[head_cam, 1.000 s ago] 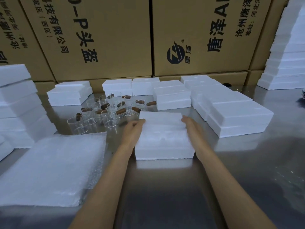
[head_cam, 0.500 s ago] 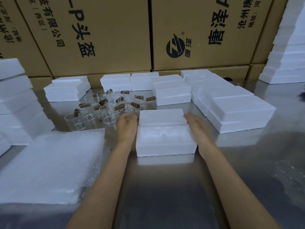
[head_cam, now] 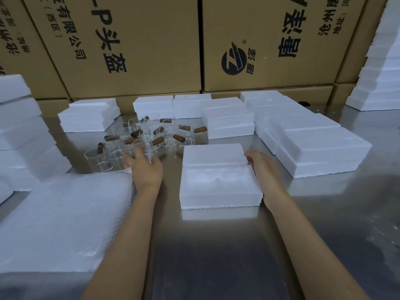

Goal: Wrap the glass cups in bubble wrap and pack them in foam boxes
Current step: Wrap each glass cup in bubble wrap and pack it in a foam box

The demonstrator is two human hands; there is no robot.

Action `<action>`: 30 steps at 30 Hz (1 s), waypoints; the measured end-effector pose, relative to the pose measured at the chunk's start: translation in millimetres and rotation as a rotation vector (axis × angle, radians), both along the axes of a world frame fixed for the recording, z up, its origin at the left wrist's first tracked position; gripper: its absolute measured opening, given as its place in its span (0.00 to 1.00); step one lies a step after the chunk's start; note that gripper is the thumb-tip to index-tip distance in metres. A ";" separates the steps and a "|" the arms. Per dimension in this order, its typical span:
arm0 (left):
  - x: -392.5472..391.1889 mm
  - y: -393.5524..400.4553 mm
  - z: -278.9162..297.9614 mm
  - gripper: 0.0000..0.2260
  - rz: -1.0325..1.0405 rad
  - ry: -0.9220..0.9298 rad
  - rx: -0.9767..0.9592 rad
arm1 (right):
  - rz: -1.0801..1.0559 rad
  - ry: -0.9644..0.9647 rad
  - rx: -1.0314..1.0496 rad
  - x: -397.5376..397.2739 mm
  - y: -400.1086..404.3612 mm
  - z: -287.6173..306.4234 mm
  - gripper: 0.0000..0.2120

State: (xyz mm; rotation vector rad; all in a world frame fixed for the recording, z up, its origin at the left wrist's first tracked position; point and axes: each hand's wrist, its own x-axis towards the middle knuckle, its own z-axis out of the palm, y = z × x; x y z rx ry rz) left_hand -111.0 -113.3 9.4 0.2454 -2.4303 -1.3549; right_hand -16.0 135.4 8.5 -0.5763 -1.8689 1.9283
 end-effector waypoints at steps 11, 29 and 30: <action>15.6 8.0 9.5 0.04 -0.049 0.295 0.097 | 0.026 0.001 0.010 6.0 -0.1 3.2 0.18; 88.1 39.4 48.8 0.16 -0.464 0.184 0.663 | 0.035 0.256 0.623 45.1 -97.6 21.9 0.25; 91.6 39.7 44.2 0.17 -0.465 0.175 0.684 | 0.033 0.245 0.651 47.1 -102.5 18.1 0.29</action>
